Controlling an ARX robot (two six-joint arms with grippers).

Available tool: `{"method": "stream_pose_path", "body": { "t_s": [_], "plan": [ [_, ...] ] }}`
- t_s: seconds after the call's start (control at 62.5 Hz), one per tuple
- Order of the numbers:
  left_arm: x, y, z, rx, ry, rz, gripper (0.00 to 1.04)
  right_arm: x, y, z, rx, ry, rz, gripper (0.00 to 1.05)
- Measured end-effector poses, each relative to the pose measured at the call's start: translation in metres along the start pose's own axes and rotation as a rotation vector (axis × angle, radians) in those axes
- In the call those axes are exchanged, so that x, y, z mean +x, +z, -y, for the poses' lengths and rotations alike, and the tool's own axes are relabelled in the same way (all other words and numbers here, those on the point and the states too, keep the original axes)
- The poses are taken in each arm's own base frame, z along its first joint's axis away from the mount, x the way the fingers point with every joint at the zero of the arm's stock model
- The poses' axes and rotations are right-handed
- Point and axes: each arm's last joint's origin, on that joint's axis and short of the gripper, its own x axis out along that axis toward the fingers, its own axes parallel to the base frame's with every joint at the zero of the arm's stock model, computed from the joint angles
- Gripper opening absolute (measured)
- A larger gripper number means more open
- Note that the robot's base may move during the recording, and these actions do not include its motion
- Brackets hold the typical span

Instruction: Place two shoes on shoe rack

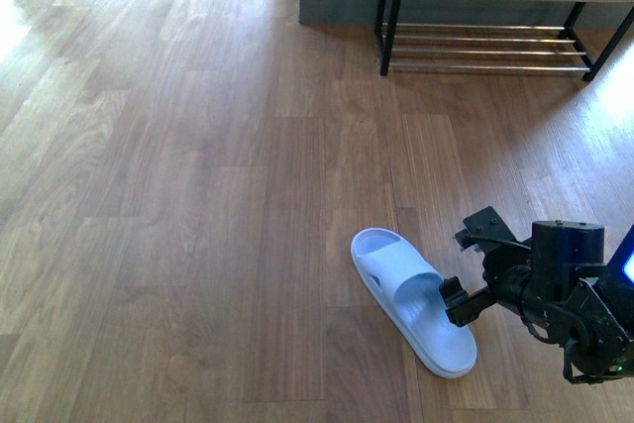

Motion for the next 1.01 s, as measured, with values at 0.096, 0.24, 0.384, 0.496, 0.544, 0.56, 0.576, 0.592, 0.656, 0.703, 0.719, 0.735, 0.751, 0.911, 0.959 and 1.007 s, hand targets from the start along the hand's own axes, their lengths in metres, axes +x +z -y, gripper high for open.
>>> {"method": "stream_pose_path", "body": {
  "t_s": [0.096,0.24,0.384,0.496,0.544,0.56,0.576,0.592,0.656,0.703,0.719,0.735,0.751,0.911,0.959,1.007],
  "plan": [
    [0.000,0.000,0.000,0.000,0.000,0.000,0.02,-0.010,0.002,0.004,0.008,-0.002,0.015,0.96],
    [0.000,0.000,0.000,0.000,0.000,0.000,0.02,-0.030,0.009,0.008,0.021,0.029,0.034,0.96],
    [0.000,0.000,0.000,0.000,0.000,0.000,0.02,-0.048,0.010,-0.006,0.019,0.150,0.031,0.96],
    [0.000,0.000,0.000,0.000,0.000,0.000,0.02,-0.049,0.005,-0.014,0.023,0.181,0.015,0.96],
    [0.000,0.000,0.000,0.000,0.000,0.000,0.02,-0.047,0.004,-0.016,0.027,0.185,0.013,0.96],
    [0.000,0.000,0.000,0.000,0.000,0.000,0.02,-0.046,0.004,-0.017,0.029,0.185,0.014,0.96],
    [0.000,0.000,0.000,0.000,0.000,0.000,0.02,-0.045,0.004,-0.017,0.031,0.185,0.015,0.96],
    [0.000,0.000,0.000,0.000,0.000,0.000,0.02,-0.045,0.004,-0.018,0.036,0.185,0.015,0.96],
    [0.000,0.000,0.000,0.000,0.000,0.000,0.02,-0.038,0.003,-0.020,0.049,0.174,0.017,0.96],
    [0.000,0.000,0.000,0.000,0.000,0.000,0.02,-0.035,0.003,-0.020,0.059,0.170,0.017,0.96],
    [0.000,0.000,0.000,0.000,0.000,0.000,0.02,-0.033,0.003,-0.021,0.064,0.168,0.018,0.96],
    [0.000,0.000,0.000,0.000,0.000,0.000,0.02,-0.031,0.003,-0.021,0.065,0.166,0.018,0.96],
    [0.000,0.000,0.000,0.000,0.000,0.000,0.02,-0.030,0.003,-0.022,0.066,0.167,0.018,0.96],
    [0.000,0.000,0.000,0.000,0.000,0.000,0.02,-0.011,0.004,-0.026,0.085,0.162,0.007,0.96],
    [0.000,0.000,0.000,0.000,0.000,0.000,0.02,-0.006,0.005,-0.026,0.092,0.159,0.007,0.96],
    [0.000,0.000,0.000,0.000,0.000,0.000,0.02,-0.001,0.006,-0.026,0.100,0.157,0.009,0.96]
  ]
}}
